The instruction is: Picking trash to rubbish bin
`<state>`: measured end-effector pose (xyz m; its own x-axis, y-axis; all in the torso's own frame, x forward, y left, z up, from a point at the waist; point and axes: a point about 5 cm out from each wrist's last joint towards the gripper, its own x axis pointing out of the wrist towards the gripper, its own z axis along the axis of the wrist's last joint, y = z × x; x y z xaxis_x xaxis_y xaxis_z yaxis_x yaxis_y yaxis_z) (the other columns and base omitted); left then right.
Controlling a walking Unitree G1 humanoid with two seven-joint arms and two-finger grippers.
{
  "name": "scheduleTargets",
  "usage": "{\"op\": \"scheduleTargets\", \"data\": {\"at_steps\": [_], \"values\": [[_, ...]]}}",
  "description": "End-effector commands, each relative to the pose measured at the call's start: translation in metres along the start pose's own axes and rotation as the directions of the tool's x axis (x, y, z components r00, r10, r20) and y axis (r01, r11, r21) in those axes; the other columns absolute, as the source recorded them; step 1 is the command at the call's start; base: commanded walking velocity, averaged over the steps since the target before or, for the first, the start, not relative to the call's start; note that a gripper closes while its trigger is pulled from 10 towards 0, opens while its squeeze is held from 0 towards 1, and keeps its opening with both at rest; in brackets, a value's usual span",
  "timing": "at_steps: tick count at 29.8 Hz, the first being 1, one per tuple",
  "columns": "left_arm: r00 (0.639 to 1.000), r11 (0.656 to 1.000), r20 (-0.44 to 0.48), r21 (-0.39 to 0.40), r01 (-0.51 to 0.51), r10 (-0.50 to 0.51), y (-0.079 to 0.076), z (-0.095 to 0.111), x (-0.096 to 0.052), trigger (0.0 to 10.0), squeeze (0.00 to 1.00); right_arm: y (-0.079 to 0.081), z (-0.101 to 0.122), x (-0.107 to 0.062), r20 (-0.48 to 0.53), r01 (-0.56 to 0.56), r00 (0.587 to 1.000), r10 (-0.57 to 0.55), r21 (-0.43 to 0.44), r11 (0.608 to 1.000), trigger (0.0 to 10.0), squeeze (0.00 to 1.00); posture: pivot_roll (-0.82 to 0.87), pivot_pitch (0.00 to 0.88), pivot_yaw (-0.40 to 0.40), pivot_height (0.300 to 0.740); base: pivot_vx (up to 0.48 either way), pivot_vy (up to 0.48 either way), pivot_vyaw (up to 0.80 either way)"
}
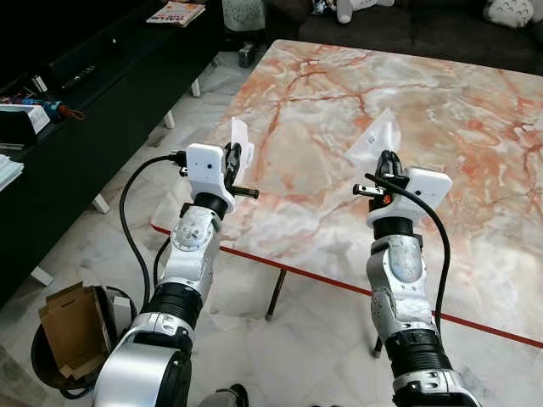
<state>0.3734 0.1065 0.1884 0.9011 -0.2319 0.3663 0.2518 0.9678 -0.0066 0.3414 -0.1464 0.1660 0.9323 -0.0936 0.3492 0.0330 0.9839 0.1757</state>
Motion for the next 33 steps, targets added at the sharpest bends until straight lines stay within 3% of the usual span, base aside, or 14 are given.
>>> {"op": "scheduleTargets", "data": {"at_steps": [1, 33], "values": [[1.0, 1.0, 0.018, 0.024, 0.005, -0.005, 0.0, 0.003, 0.0, 10.0, 0.0, 0.001, 0.004, 0.003, 0.019, 0.008, 1.0, -0.008, -0.001, 1.0, 10.0, 0.0, 0.13, 0.076, 0.013, 0.74, 0.0, 0.0, 0.0], [0.999, 0.999, 0.038, 0.044, -0.03, 0.028, 0.01, 0.01, 0.005, 10.0, 0.0, 0.0, 0.0, 0.005, 0.003, 0.008, 1.0, -0.008, -0.019, 1.0, 10.0, 0.0, 0.16, 0.076, 0.016, 0.74, -0.018, 0.0, 0.0]]}}
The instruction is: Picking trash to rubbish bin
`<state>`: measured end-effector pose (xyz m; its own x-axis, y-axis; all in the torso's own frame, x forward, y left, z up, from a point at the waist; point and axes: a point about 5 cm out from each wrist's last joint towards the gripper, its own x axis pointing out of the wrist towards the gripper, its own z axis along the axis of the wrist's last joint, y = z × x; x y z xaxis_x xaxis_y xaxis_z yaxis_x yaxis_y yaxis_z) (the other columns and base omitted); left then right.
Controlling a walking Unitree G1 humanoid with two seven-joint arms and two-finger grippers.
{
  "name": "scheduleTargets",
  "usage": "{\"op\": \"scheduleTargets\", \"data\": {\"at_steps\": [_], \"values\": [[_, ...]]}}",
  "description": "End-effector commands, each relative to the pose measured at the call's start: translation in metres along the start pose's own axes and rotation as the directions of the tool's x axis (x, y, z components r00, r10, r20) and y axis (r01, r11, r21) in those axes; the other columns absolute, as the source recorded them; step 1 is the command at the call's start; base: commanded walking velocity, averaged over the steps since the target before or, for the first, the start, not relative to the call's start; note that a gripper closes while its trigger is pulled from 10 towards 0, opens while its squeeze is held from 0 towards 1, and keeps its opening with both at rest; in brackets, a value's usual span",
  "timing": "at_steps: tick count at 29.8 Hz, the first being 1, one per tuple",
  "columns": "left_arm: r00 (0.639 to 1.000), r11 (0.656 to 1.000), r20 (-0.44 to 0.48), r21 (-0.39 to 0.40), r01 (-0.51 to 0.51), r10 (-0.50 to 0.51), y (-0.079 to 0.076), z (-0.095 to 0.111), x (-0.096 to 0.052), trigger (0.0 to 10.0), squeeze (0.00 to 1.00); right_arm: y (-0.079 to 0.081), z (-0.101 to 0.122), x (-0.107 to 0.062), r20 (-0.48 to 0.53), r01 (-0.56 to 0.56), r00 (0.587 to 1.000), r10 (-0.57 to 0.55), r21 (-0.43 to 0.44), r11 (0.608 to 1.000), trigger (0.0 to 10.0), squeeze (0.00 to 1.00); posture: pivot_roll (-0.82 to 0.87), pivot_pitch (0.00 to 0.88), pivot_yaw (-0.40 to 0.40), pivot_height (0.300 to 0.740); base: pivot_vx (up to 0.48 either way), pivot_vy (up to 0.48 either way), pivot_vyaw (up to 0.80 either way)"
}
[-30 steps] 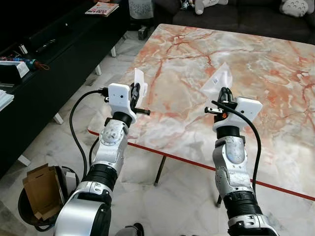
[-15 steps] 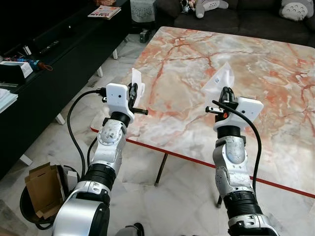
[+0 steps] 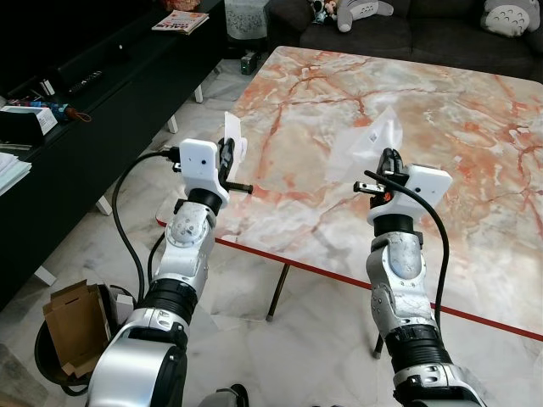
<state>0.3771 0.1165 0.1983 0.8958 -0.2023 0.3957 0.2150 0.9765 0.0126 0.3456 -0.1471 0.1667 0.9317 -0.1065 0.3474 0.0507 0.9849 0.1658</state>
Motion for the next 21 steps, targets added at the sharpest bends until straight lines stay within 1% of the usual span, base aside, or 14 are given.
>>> {"op": "scheduleTargets", "data": {"at_steps": [1, 6, 11, 21], "values": [[1.0, 1.0, 0.007, 0.013, 0.0, 0.0, -0.0004, 0.0011, 0.0006, 10.0, 0.0, 0.0007, 0.0008, 0.0011, 0.003, -0.005, 1.0, 0.005, -0.004, 1.0, 10.0, 0.0, 0.16, 0.076, 0.016, 0.74, -0.289, 0.0, 0.0], [1.0, 1.0, 0.009, 0.014, -0.001, 0.001, 0.0011, 0.0016, 0.0005, 10.0, 0.0, 0.0016, -0.0007, 0.0013, -0.002, -0.005, 1.0, 0.005, -0.005, 1.0, 10.0, 0.0, 0.16, 0.08, 0.019, 0.74, -0.292, 0.0, 0.0], [1.0, 1.0, 0.007, 0.016, 0.002, -0.003, 0.0011, 0.0006, -0.0011, 10.0, 0.0, 0.0025, -0.0035, -0.002, -0.01, -0.003, 1.0, 0.003, 0.002, 1.0, 10.0, 0.0, 0.16, 0.097, 0.022, 0.74, -0.286, 0.0, 0.0], [1.0, 1.0, 0.0, 0.019, 0.009, -0.009, 0.0007, -0.0004, -0.0017, 10.0, 0.0, 0.0034, -0.0062, -0.0029, -0.022, -0.006, 1.0, 0.006, 0.002, 1.0, 10.0, 0.0, 0.16, 0.097, 0.026, 0.74, -0.278, 0.0, 0.0]]}}
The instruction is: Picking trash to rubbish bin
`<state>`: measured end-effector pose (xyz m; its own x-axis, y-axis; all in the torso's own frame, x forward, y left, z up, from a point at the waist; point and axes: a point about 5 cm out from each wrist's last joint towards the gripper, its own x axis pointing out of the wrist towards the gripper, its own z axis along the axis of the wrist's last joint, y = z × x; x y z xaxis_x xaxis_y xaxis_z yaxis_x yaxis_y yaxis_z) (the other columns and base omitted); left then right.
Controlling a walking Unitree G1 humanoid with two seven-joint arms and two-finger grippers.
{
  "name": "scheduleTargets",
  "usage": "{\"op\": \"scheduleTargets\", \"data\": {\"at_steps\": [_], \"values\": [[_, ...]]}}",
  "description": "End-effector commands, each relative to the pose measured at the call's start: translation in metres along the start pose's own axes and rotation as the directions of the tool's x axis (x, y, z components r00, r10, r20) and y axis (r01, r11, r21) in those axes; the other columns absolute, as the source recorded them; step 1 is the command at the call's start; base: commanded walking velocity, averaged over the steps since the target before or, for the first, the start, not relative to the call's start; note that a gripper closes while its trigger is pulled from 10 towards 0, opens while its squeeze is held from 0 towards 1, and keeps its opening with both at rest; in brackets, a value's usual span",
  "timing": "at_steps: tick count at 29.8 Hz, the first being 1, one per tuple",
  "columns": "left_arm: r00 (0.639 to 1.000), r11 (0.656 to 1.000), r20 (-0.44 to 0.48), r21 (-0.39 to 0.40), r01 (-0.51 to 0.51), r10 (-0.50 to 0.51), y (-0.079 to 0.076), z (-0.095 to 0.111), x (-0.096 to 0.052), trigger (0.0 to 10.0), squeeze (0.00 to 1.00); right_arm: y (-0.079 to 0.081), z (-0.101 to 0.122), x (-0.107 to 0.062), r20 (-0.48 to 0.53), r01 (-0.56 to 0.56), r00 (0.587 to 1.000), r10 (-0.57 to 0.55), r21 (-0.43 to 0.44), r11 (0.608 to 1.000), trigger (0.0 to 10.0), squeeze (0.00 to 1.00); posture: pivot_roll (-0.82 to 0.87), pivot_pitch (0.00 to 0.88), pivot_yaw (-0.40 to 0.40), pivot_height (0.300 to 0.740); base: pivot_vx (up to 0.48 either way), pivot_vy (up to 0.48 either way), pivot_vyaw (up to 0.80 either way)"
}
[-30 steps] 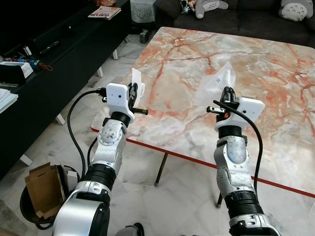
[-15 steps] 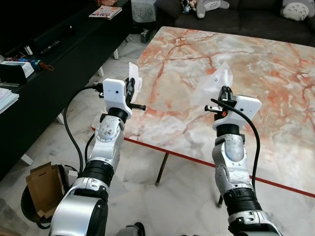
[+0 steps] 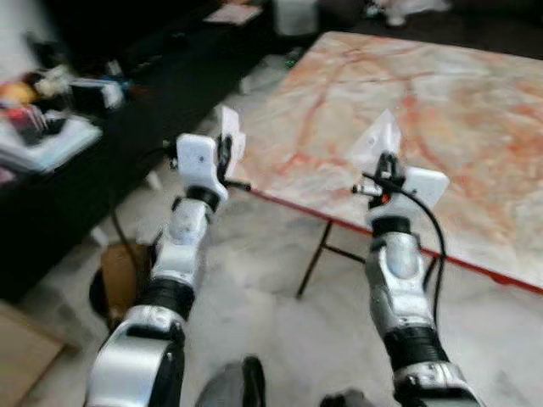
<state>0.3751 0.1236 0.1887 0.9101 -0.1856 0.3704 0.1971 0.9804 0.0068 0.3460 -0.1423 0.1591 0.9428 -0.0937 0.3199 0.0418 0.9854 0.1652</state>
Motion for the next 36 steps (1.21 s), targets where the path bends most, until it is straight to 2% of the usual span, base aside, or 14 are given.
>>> {"op": "scheduleTargets", "data": {"at_steps": [1, 16, 19, 21, 23, 24, 27, 32, 35, 36], "values": [[0.999, 0.999, 0.028, 0.017, 0.028, -0.028, -0.006, 0.007, 0.005, 10.0, 0.0, 0.0, 0.002, 0.0, 0.01, 0.002, 1.0, -0.002, -0.001, 1.0, 10.0, 0.0, 0.16, 0.097, 0.026, 0.74, -0.266, 0.0, 0.0], [0.999, 0.999, 0.012, 0.021, 0.034, -0.034, -0.005, 0.006, 0.006, 10.0, 0.0, -0.001, -0.002, -0.001, -0.003, 0.002, 1.0, -0.002, -0.004, 1.0, 10.0, 0.0, 0.16, 0.093, 0.033, 0.74, -0.221, 0.0, 0.0], [0.999, 0.999, -0.029, 0.035, 0.029, -0.028, -0.004, 0.0, 0.005, 10.0, 0.0, 0.0, -0.003, -0.001, -0.011, -0.01, 1.0, 0.01, -0.003, 1.0, 10.0, 0.0, 0.16, 0.091, 0.032, 0.74, 0.0, 0.0, 0.0], [0.995, 0.999, -0.088, 0.016, 0.038, -0.036, -0.004, -0.01, 0.002, 10.0, 0.0, 0.001, -0.009, -0.002, -0.038, -0.018, 0.999, 0.017, -0.01, 1.0, 10.0, 0.0, 0.16, 0.088, 0.034, 0.74, 0.0, 0.0, 0.0], [0.994, 1.0, -0.105, 0.003, 0.03, -0.03, -0.002, -0.013, 0.0, 10.0, 0.0, 0.001, -0.012, -0.003, -0.056, -0.016, 0.998, 0.015, -0.014, 1.0, 10.0, 0.0, 0.16, 0.087, 0.035, 0.74, 0.0, 0.0, 0.0], [0.989, 1.0, -0.149, -0.022, 0.0, -0.003, 0.005, -0.02, -0.003, 10.0, 0.0, 0.0, -0.017, -0.005, -0.08, -0.017, 0.997, 0.016, -0.019, 1.0, 10.0, 0.0, 0.16, 0.089, 0.036, 0.74, 0.0, 0.0, 0.0], [0.974, 0.999, -0.225, -0.022, -0.025, 0.019, 0.014, -0.033, -0.01, 10.0, 0.0, -0.005, -0.028, -0.011, -0.13, -0.013, 0.991, 0.01, -0.023, 1.0, 10.0, 0.0, 0.16, 0.091, 0.034, 0.74, 0.0, 0.0, 0.0], [0.933, 0.999, -0.359, -0.049, 0.0, -0.017, 0.018, -0.057, -0.028, 10.0, 0.0, -0.01, -0.051, -0.025, -0.239, -0.039, 0.971, 0.029, -0.039, 0.998, 10.0, 0.0, 0.15, 0.093, 0.033, 0.74, 0.0, 0.0, 0.0], [0.92, 1.0, -0.392, -0.025, 0.002, -0.011, 0.021, -0.065, -0.036, 10.0, 0.0, -0.012, -0.062, -0.032, -0.291, -0.052, 0.956, 0.035, -0.048, 0.998, 10.0, 0.0, 0.15, 0.091, 0.033, 0.74, 0.0, 0.0, 0.0], [0.899, 1.0, -0.438, -0.01, 0.016, -0.019, 0.022, -0.074, -0.044, 10.0, 0.0, -0.016, -0.072, -0.041, -0.348, -0.058, 0.937, 0.034, -0.058, 0.997, 10.0, 0.0, 0.14, 0.1, 0.027, 0.74, 0.0, 0.0, 0.0]]}}
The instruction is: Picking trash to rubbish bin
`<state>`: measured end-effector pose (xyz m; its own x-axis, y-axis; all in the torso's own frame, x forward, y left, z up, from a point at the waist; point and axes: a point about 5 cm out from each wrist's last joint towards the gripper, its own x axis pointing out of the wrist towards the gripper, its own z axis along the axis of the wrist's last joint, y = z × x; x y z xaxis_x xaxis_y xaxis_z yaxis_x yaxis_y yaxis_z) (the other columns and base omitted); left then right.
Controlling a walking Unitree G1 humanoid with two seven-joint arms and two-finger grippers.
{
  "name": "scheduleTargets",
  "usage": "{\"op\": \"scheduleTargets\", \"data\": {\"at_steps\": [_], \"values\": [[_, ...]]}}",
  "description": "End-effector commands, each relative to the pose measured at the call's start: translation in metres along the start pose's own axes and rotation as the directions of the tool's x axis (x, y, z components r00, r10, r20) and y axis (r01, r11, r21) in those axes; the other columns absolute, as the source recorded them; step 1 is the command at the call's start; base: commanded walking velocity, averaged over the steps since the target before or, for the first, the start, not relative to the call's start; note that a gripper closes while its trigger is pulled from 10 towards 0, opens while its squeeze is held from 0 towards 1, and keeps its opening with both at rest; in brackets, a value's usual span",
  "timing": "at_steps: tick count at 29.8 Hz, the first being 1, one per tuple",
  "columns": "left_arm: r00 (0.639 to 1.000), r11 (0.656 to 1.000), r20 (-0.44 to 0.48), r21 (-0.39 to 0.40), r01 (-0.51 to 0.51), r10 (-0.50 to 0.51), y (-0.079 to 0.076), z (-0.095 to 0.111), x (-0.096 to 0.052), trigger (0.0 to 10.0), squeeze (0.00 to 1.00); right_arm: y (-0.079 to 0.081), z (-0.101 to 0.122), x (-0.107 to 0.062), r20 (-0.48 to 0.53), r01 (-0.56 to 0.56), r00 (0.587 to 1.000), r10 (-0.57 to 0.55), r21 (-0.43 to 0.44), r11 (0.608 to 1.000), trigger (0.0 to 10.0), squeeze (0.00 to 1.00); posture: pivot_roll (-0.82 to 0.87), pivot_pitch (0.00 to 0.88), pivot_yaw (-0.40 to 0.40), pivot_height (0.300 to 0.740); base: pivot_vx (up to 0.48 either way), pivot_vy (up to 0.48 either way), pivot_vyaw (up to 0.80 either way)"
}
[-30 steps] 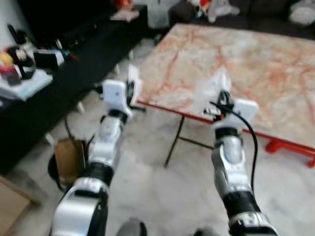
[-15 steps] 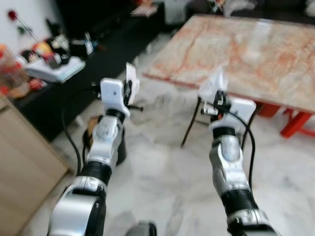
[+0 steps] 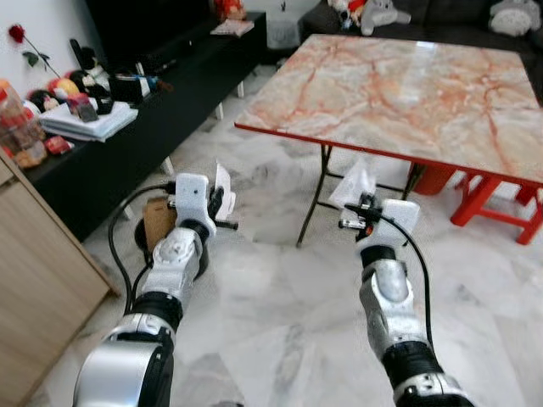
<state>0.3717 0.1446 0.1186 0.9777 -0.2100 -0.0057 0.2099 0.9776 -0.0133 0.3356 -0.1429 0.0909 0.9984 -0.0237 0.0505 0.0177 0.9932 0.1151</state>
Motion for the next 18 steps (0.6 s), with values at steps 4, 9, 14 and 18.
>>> {"op": "scheduleTargets", "data": {"at_steps": [4, 9, 14, 18], "values": [[0.976, 0.99, -0.219, 0.137, 0.046, -0.015, 0.007, -0.048, -0.023, 10.0, 0.0, -0.013, -0.052, -0.025, -0.252, -0.027, 0.968, 0.012, -0.056, 0.998, 10.0, 0.0, 0.14, 0.111, 0.023, 0.74, 0.0, 0.0, 0.0], [0.915, 0.987, -0.401, 0.157, 0.029, 0.037, 0.022, -0.09, -0.055, 10.0, 0.0, -0.025, -0.094, -0.059, -0.459, -0.051, 0.888, 0.012, -0.073, 0.996, 10.0, 0.0, 0.14, 0.119, 0.002, 0.74, 0.0, 0.0, 0.0], [0.859, 0.986, -0.505, 0.167, 0.003, 0.083, 0.031, -0.113, -0.077, 10.0, 0.0, -0.04, -0.111, -0.078, -0.554, -0.012, 0.832, -0.04, -0.089, 0.996, 10.0, 0.0, 0.13, 0.118, -0.003, 0.74, 0.0, 0.0, 0.0], [0.827, 0.985, -0.549, 0.171, -0.03, 0.121, 0.038, -0.122, -0.089, 10.0, 0.0, -0.045, -0.119, -0.087, -0.599, -0.005, 0.798, -0.063, -0.11, 0.994, 10.0, 0.0, 0.14, 0.113, -0.004, 0.74, 0.0, 0.0, 0.0]]}}
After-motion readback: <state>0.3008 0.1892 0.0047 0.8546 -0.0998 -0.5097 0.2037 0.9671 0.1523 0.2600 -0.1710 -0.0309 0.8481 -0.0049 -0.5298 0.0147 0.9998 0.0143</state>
